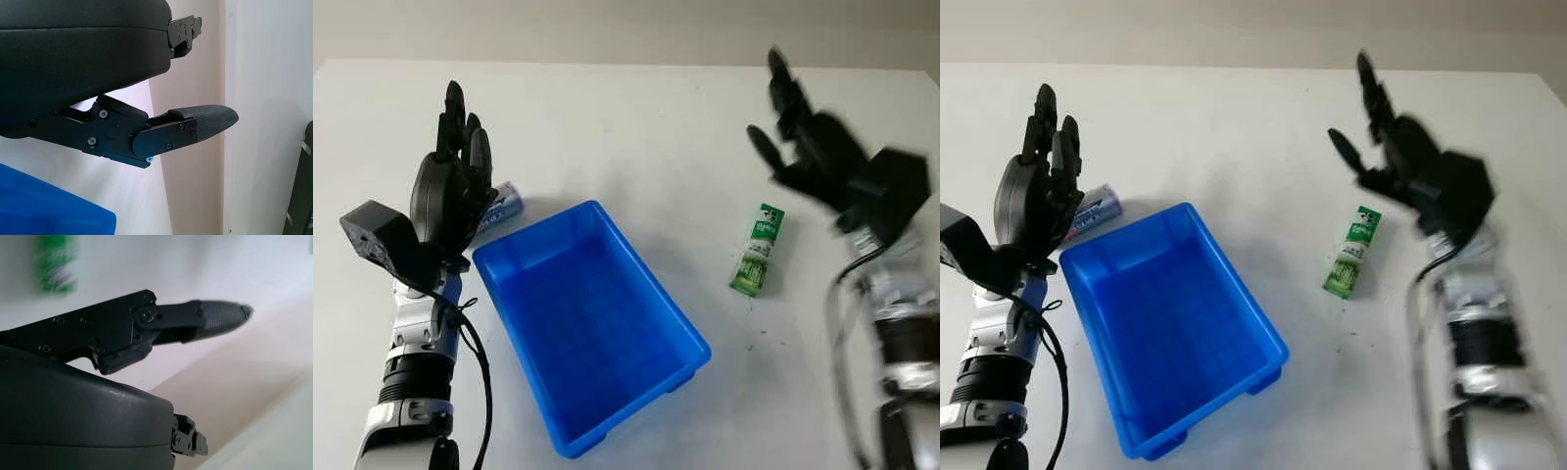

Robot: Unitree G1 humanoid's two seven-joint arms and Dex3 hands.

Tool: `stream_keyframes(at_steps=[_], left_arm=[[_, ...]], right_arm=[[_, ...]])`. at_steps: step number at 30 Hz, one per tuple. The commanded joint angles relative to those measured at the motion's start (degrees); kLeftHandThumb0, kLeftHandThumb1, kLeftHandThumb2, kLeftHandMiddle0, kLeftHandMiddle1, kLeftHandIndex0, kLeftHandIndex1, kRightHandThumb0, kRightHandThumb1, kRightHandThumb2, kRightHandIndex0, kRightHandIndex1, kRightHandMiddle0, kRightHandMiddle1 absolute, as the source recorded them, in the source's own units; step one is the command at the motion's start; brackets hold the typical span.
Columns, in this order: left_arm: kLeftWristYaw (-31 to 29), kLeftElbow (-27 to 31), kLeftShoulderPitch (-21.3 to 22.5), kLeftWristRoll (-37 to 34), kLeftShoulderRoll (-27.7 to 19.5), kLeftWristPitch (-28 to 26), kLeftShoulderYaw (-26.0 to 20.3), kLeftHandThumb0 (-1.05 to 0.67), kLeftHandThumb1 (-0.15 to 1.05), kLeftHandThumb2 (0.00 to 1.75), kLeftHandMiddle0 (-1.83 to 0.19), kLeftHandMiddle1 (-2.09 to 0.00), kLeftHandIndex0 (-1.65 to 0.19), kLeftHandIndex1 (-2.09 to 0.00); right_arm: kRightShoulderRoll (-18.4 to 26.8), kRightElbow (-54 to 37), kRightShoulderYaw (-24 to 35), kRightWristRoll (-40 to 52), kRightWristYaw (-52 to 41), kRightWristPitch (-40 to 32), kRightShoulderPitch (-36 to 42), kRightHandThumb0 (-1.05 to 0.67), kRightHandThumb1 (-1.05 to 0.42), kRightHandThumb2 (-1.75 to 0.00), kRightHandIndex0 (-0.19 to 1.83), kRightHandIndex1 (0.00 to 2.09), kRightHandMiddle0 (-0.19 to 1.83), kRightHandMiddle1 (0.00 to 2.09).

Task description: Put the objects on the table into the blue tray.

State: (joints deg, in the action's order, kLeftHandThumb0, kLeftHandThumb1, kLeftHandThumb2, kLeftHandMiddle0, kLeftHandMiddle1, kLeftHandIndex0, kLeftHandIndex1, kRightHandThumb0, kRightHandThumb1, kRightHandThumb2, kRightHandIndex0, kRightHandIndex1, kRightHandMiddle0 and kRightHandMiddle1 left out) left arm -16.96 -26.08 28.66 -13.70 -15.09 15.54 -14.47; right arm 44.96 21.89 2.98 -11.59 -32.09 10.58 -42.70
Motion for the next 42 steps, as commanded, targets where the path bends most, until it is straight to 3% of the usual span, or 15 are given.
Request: stream_keyframes(at_steps=[1,4,8,14,22,33,37,38,39,40,42], left_arm=[[-0.34,-0.4,0.76,-0.34,-0.84,0.57,-0.51,-0.69,1.05,0.62,0.19,0.0,0.19,0.0],[-0.37,-0.75,1.02,-0.19,-0.91,0.26,-0.34,-0.69,1.05,0.63,0.19,0.0,0.19,0.0],[-0.24,-1.27,1.75,0.15,-0.8,0.03,0.07,-0.69,1.05,0.63,0.19,0.0,0.19,0.0],[-0.18,-1.67,2.42,0.66,-1.11,-0.3,0.56,-0.69,1.05,0.63,0.19,0.0,0.19,0.0],[-0.11,-1.49,2.32,1.19,-1.3,-0.57,0.93,-0.7,1.05,0.63,0.19,0.0,0.19,0.0],[0.19,-0.53,1.51,1.36,-1.19,-0.96,0.92,-0.69,1.05,0.64,0.19,0.0,0.19,0.0],[0.2,-0.2,1.18,1.45,-0.99,-0.88,0.94,-0.7,1.05,0.64,0.19,0.0,0.19,0.0],[0.17,-0.1,1.12,1.15,-0.83,-0.97,0.78,-0.69,1.05,0.64,0.19,0.0,0.19,0.0],[0.26,0.0,1.07,0.98,-0.71,-1.05,0.65,-0.69,1.05,0.63,0.19,0.0,0.19,0.0],[0.34,0.08,1.04,0.9,-0.63,-1.12,0.56,-0.69,1.05,0.63,0.19,0.0,0.19,0.0],[0.53,0.25,0.97,0.94,-0.59,-1.21,0.52,-0.69,1.05,0.63,0.19,0.0,0.19,0.0]], right_arm=[[5.32,-1.15,-2.39,-3.5,-2.64,2.03,-3.27,-0.87,-0.83,-0.02,-0.1,0.06,-0.07,0.08],[9.51,-0.09,-5.87,-8.39,-5.76,5.08,-5.83,-0.86,-0.8,-0.03,-0.11,0.05,-0.06,0.08],[13.44,5.16,-10.1,-13.9,-5.28,18.02,-7.7,-0.8,-0.8,-0.05,-0.11,0.05,-0.07,0.06],[15.64,11.31,-14.55,-22.23,0.01,31.77,-10.0,-0.72,-0.82,-0.06,-0.06,0.07,-0.01,0.08],[13.72,18.08,-20.16,-29.79,6.88,42.57,-11.41,-0.64,-0.83,-0.05,0.01,0.07,0.04,0.08],[6.38,25.24,-25.25,-30.8,12.83,44.38,-8.12,-0.3,-0.83,-0.06,0.04,0.07,0.08,0.07],[3.74,29.53,-26.75,-32.54,19.75,46.98,-7.39,-0.26,-0.87,-0.07,0.17,0.12,0.2,0.11],[3.24,30.69,-27.52,-34.05,23.01,47.86,-7.43,-0.26,-0.88,-0.07,0.29,0.17,0.3,0.16],[2.98,31.52,-28.43,-35.8,25.92,48.39,-7.65,-0.31,-0.93,-0.07,0.44,0.47,0.37,0.5],[2.85,32.26,-29.26,-37.26,28.28,48.78,-7.98,-0.34,-0.96,-0.06,0.41,0.82,0.28,0.91],[3.03,33.36,-31.82,-41.9,34.74,49.58,-8.91,-0.4,-1.01,-0.06,0.36,1.34,0.19,1.42]])
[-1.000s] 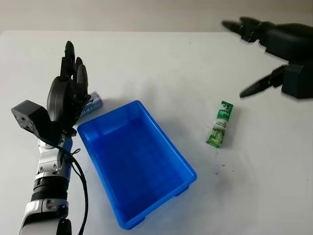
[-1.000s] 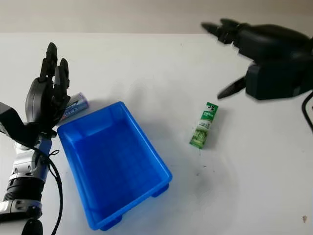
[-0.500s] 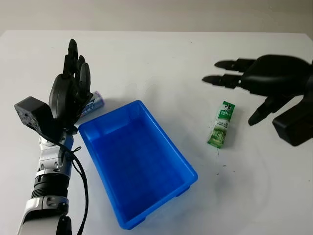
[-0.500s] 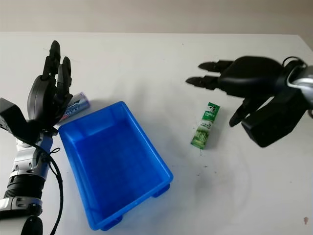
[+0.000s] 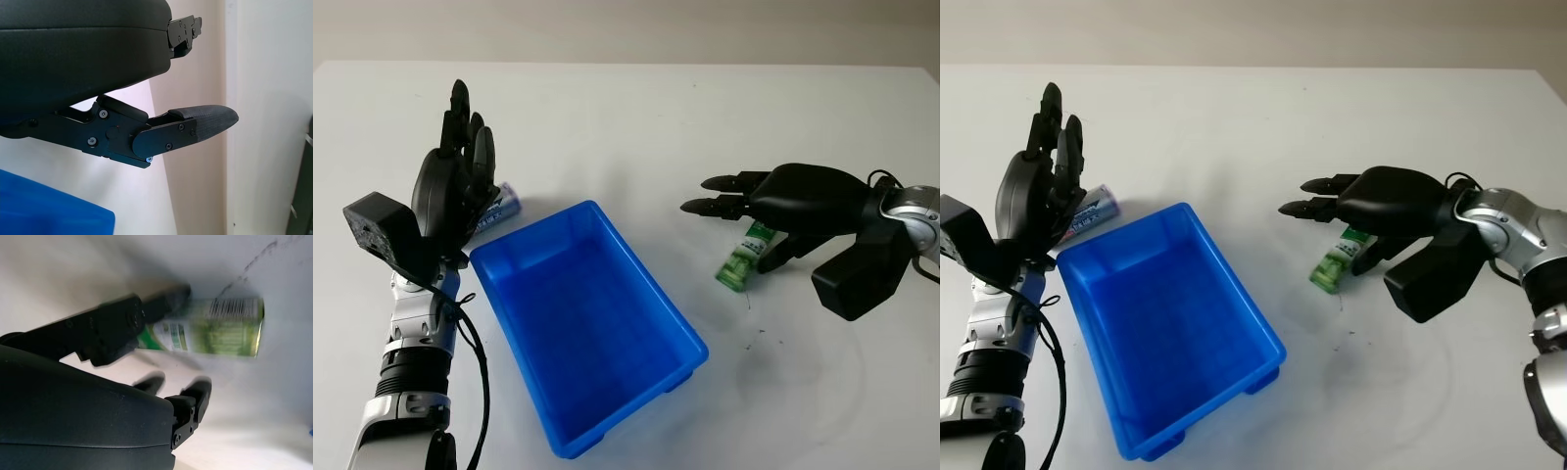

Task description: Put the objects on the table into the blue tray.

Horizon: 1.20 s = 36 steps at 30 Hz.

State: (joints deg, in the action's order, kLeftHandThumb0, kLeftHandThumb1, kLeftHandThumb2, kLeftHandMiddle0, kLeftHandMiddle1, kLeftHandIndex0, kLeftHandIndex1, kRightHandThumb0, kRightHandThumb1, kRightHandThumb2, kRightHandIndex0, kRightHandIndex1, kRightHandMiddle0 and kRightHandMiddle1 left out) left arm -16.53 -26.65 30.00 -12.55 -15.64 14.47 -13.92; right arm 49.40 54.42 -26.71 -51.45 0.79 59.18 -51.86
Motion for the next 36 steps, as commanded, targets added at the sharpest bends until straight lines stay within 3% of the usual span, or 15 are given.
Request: stream_keyframes(at_steps=[1,5,6,9,11,13,18,22,24,27,31,34,36], left_arm=[[0.13,0.92,-0.41,-0.22,-0.04,-0.21,-0.03,-0.69,1.05,0.63,0.19,0.0,0.19,0.0],[-0.26,0.81,-0.63,-0.56,-0.08,0.3,-0.25,-0.69,1.05,0.63,0.19,0.0,0.19,0.0],[-0.33,0.62,-0.56,-0.57,-0.12,0.46,-0.28,-0.69,1.05,0.63,0.19,0.0,0.19,0.0],[-0.31,0.43,-0.45,-0.57,-0.2,0.3,-0.34,-0.69,1.05,0.63,0.19,0.0,0.19,0.0],[-0.47,0.22,-0.34,-0.57,-0.22,0.46,-0.31,-0.69,1.05,0.63,0.19,0.0,0.19,0.0],[-0.59,-0.23,-0.14,-0.29,-0.29,0.89,-0.15,-0.69,1.05,0.64,0.19,0.0,0.19,0.0],[-0.06,0.15,-0.11,0.24,-0.17,0.23,0.33,-0.7,1.05,0.64,0.19,0.0,0.19,0.0],[-0.08,-0.11,0.04,0.0,-0.04,0.46,0.13,-0.69,1.05,0.64,0.19,0.0,0.19,0.0],[-0.16,-0.17,0.09,-0.1,-0.1,0.27,0.06,-0.69,1.05,0.64,0.19,0.0,0.19,0.0],[-0.09,-0.15,0.07,0.32,-0.25,0.37,0.27,-0.7,1.05,0.63,0.19,0.0,0.19,0.0],[-0.17,-0.52,0.12,0.23,0.0,0.83,0.26,-0.68,1.05,0.64,0.19,0.0,0.19,0.0],[-0.18,-0.6,0.02,0.26,0.08,0.81,0.33,-0.68,1.05,0.66,0.19,0.0,0.19,0.0],[0.32,-0.14,-0.07,0.25,0.36,0.31,0.36,-0.69,1.05,0.65,0.19,0.0,0.19,0.0]], right_arm=[[-1.29,1.31,-3.41,-4.25,5.0,1.05,-0.16,-0.42,-1.02,-0.06,0.35,1.45,0.18,1.52],[-0.44,1.36,-8.04,-12.73,18.66,-1.55,-0.36,-0.54,-1.05,-0.17,0.46,1.97,0.29,1.91],[-0.44,1.67,-8.81,-13.92,21.52,-2.01,-0.39,-0.57,-1.05,-0.24,0.71,2.04,0.44,2.02],[-0.43,2.48,-11.12,-17.3,30.07,-4.35,-0.59,-0.61,-1.05,-0.34,1.13,2.09,0.76,2.09],[-0.54,3.58,-11.86,-17.68,33.21,-4.56,-1.18,-0.6,-1.05,-0.37,1.28,2.09,0.91,2.09],[-0.8,4.78,-12.23,-17.32,35.25,-4.37,-2.06,-0.59,-1.05,-0.39,1.27,2.09,0.93,2.09],[-1.78,5.9,-11.48,-16.29,38.43,-7.31,-5.81,-0.54,-1.05,-0.36,1.06,2.09,0.76,2.09],[-3.25,6.33,-7.47,-11.13,38.77,-9.52,-10.96,-0.52,-1.05,-0.3,0.97,2.09,0.7,2.09],[-4.22,5.26,-5.04,-8.11,39.2,-10.46,-14.51,-0.51,-1.05,-0.22,0.99,2.09,0.74,2.09],[-5.6,3.53,-2.12,-3.85,37.62,-10.35,-18.26,-0.52,-1.05,-0.25,1.13,2.09,0.88,2.09],[-8.01,-0.71,0.36,-0.38,37.38,-8.64,-20.96,-0.54,-1.05,-0.29,1.18,2.09,0.86,2.09],[-10.31,-4.22,1.76,1.44,37.65,-6.61,-21.67,-0.53,-1.05,-0.33,1.22,2.09,0.97,2.09],[-11.8,-6.73,2.49,2.2,37.6,-5.32,-21.53,-0.51,-1.05,-0.37,1.37,2.09,1.12,2.09]])
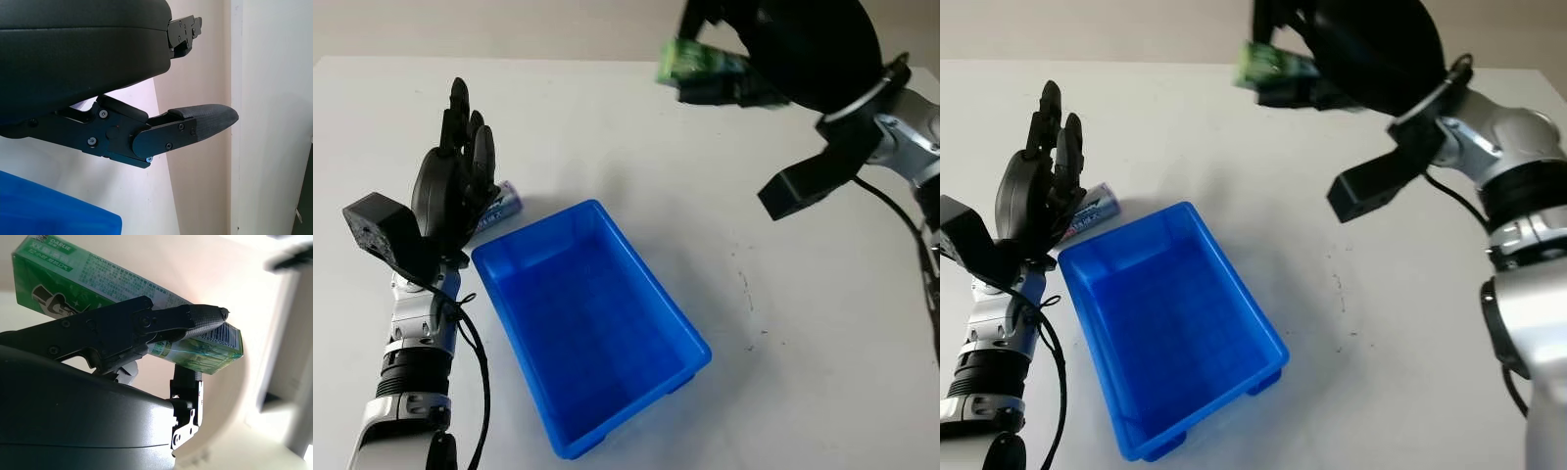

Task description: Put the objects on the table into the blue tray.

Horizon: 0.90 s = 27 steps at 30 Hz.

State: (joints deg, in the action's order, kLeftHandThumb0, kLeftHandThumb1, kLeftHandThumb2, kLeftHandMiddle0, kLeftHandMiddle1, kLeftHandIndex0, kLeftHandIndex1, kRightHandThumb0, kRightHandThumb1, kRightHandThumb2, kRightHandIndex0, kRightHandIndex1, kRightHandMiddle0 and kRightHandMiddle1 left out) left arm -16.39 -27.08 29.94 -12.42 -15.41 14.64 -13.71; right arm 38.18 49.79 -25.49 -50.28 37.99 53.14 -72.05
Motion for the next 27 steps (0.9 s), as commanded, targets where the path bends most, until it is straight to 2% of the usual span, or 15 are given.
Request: stream_keyframes(at_steps=[1,7,11,17,19,20,21,22,24,25,27], left_arm=[[0.37,0.45,-0.05,0.12,0.25,0.0,0.19,-0.69,1.05,0.65,0.19,0.0,0.19,0.0],[0.36,0.4,-0.23,0.28,0.56,0.85,0.41,-0.69,1.05,0.65,0.19,0.0,0.19,0.0],[0.37,0.36,-0.39,0.03,0.85,1.11,0.3,-0.69,1.05,0.65,0.19,0.0,0.19,0.0],[0.63,0.23,-0.38,0.52,0.8,1.3,0.44,-0.69,1.05,0.67,0.19,0.0,0.19,0.0],[0.6,0.2,-0.32,0.54,0.76,1.19,0.48,-0.68,1.05,0.67,0.19,0.0,0.19,0.0],[0.68,0.25,-0.28,0.54,0.81,1.05,0.48,-0.68,1.05,0.67,0.19,0.0,0.19,0.0],[0.85,0.34,-0.27,0.63,0.86,0.99,0.51,-0.69,1.05,0.66,0.19,0.0,0.19,0.0],[0.94,0.41,-0.26,0.63,0.89,0.91,0.53,-0.69,1.05,0.66,0.19,0.0,0.19,0.0],[1.11,0.43,-0.19,0.69,0.93,0.81,0.62,-0.69,1.05,0.65,0.19,0.0,0.19,0.0],[1.2,0.31,-0.09,0.75,0.95,0.8,0.67,-0.69,1.05,0.65,0.19,0.0,0.19,0.0],[1.41,0.04,0.13,0.83,1.08,0.87,0.74,-0.68,1.05,0.66,0.19,0.0,0.19,0.0]], right_arm=[[-1.19,-3.18,1.65,1.53,0.05,1.31,-0.99,-0.51,-1.05,-0.38,1.39,2.09,1.14,2.09],[-5.63,-8.78,2.98,7.77,-6.68,5.73,3.54,-0.51,-1.05,-0.41,1.42,2.09,1.12,2.09],[-7.66,-11.74,1.69,19.86,-23.0,7.59,9.21,-0.53,-1.05,-0.43,1.33,2.09,1.05,2.09],[-7.81,-18.88,1.09,31.75,-44.0,3.47,16.4,-0.56,-1.05,-0.37,1.21,2.09,0.9,2.09],[-6.57,-22.0,0.75,35.39,-52.92,-1.61,18.04,-0.62,-1.05,-0.34,0.91,2.09,0.64,2.09],[-5.7,-23.82,0.63,37.73,-58.22,-4.86,18.55,-0.64,-1.05,-0.32,0.69,2.09,0.47,2.09],[-4.89,-25.45,0.64,40.16,-63.46,-7.89,18.81,-0.68,-1.05,-0.3,0.32,1.87,0.17,1.87],[-4.05,-27.27,0.72,42.51,-68.82,-11.49,19.0,-0.7,-1.05,-0.28,0.2,1.53,0.07,1.58],[-3.16,-29.65,1.36,45.3,-76.3,-16.13,19.29,-0.75,-1.05,-0.26,0.05,0.67,-0.04,0.79],[-3.0,-30.28,1.78,46.02,-78.85,-17.47,19.39,-0.78,-1.05,-0.27,-0.06,0.41,-0.11,0.53],[-2.74,-30.65,2.62,46.4,-82.39,-18.57,19.18,-0.83,-1.05,-0.28,-0.16,0.11,-0.17,0.17]])
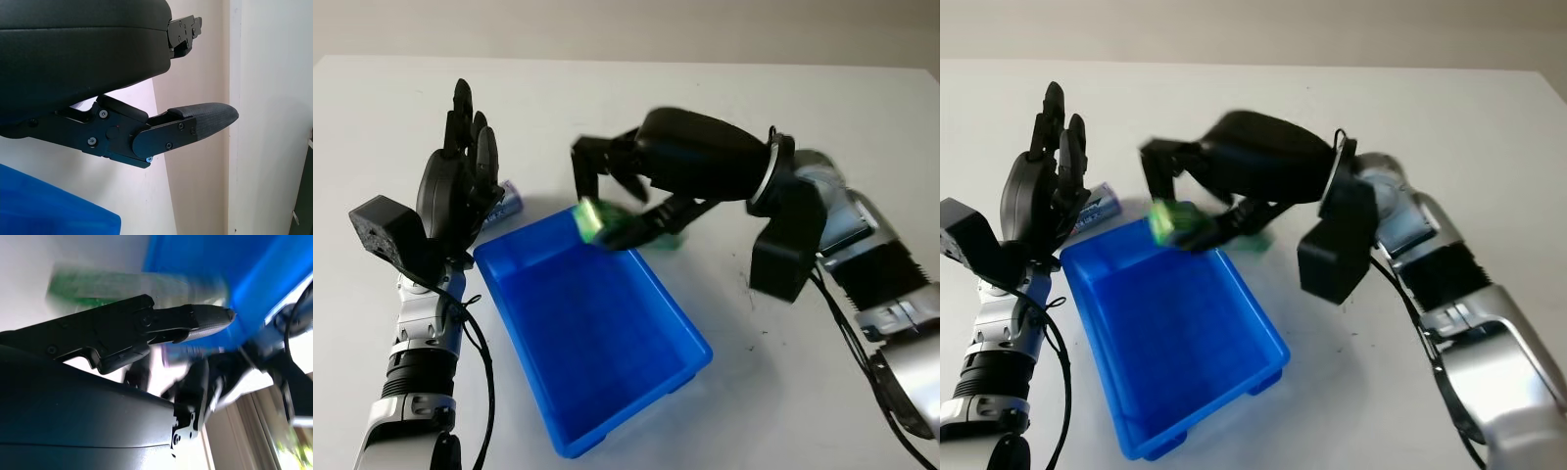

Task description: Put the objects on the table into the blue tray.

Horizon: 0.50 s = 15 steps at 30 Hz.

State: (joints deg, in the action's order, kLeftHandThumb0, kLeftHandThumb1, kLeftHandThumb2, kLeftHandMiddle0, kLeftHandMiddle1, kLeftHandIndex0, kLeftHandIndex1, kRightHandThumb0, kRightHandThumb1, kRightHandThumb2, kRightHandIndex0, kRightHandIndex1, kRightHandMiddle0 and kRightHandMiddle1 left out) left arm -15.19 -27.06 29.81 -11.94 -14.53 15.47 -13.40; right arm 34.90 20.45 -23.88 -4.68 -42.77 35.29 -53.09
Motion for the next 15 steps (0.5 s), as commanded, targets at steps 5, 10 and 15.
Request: stream_keyframes(at_steps=[5,10,15], left_arm=[[0.61,-0.49,0.57,0.8,0.23,0.16,0.76,-0.68,1.05,0.66,0.19,0.0,0.19,0.0],[0.7,-0.62,0.55,0.71,0.04,0.04,0.99,-0.68,1.05,0.66,0.19,0.0,0.19,0.0],[0.97,-1.04,0.66,1.03,-0.03,0.21,1.21,-0.68,1.05,0.66,0.19,0.0,0.19,0.0]], right_arm=[[-0.96,-0.51,4.79,-0.3,-1.22,0.22,-0.49,-0.88,-1.05,-0.32,-0.19,0.0,-0.19,0.0],[-3.83,0.3,10.69,-1.36,6.62,0.88,-0.81,-0.89,-1.05,-0.41,-0.19,0.0,-0.19,0.0],[-5.04,2.26,14.6,-0.25,9.93,-0.06,-1.92,-0.87,-1.05,-0.48,-0.19,0.0,-0.19,0.0]])
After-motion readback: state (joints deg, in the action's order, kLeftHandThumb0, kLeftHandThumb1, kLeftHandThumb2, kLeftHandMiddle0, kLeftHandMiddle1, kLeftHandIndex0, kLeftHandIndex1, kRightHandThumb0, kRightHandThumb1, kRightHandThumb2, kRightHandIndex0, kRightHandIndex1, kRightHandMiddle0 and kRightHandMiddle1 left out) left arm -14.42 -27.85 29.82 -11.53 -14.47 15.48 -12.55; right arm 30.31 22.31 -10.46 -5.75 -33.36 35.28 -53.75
